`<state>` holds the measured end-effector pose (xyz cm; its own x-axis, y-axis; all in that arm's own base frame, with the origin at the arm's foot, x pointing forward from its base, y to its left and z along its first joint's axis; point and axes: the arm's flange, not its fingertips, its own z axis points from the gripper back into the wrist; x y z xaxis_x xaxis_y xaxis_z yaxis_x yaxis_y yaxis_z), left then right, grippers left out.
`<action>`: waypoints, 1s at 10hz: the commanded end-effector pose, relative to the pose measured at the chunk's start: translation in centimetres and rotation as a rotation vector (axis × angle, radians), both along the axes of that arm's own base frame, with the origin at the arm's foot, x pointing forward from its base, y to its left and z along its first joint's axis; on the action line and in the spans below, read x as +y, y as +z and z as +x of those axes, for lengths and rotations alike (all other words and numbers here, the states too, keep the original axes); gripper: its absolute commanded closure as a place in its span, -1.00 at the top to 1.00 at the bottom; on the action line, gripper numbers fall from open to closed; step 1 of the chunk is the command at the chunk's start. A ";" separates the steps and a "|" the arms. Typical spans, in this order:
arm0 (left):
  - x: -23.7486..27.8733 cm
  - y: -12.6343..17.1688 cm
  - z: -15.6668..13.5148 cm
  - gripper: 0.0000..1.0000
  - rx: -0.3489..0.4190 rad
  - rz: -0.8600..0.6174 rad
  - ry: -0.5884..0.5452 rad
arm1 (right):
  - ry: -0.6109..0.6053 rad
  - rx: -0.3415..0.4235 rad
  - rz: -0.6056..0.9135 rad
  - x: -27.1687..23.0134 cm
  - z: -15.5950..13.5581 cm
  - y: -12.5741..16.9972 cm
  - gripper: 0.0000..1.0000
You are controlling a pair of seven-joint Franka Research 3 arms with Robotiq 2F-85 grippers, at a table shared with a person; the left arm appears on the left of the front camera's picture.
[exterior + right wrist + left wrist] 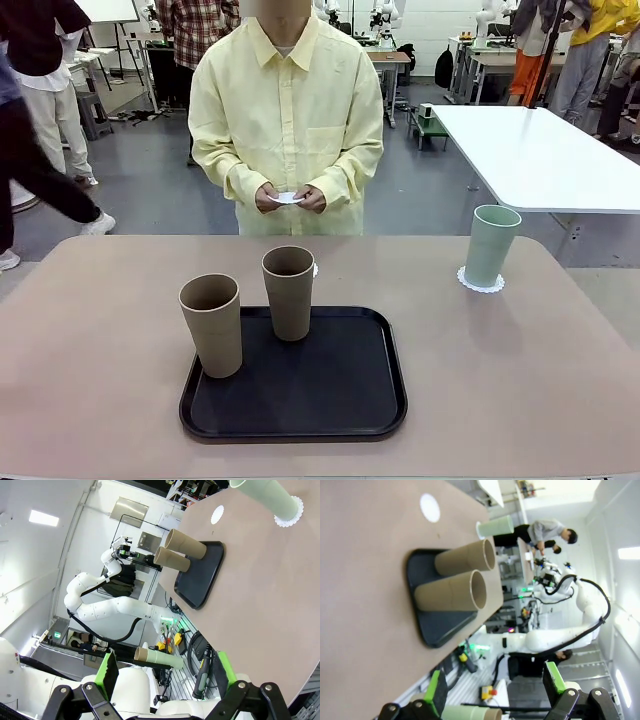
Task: Place coasters on the table and set cups on them.
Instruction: Take one Reusable plastic cup from the Flat Tray and place it on a coaster set by the human.
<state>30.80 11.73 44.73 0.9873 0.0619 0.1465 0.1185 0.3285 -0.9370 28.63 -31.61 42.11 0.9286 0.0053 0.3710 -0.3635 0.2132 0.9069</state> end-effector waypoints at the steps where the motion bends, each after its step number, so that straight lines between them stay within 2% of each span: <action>1: 0.0 0.1 0.0 1.00 -0.007 -0.013 0.005 | 0.003 -0.016 0.010 -0.1 -0.4 0.2 1.00; 4: 0.0 0.1 0.0 1.00 -0.007 -0.013 0.005 | 0.000 0.000 0.000 0.0 0.0 0.0 1.00; 5: 0.0 0.1 0.0 1.00 -0.007 -0.013 0.005 | 0.055 -0.098 -0.190 2.1 0.2 1.8 1.00; 6: 0.0 0.1 0.0 1.00 -0.007 -0.013 0.005 | 0.041 -0.081 -0.293 5.1 1.5 4.1 1.00; 8: 0.0 0.1 0.0 1.00 -0.007 -0.013 0.005 | 0.024 -0.108 -0.436 12.7 4.5 8.0 1.00; 10: 0.0 0.1 0.0 1.00 -0.007 -0.013 0.005 | 0.084 -0.201 -0.549 20.6 5.3 9.2 1.00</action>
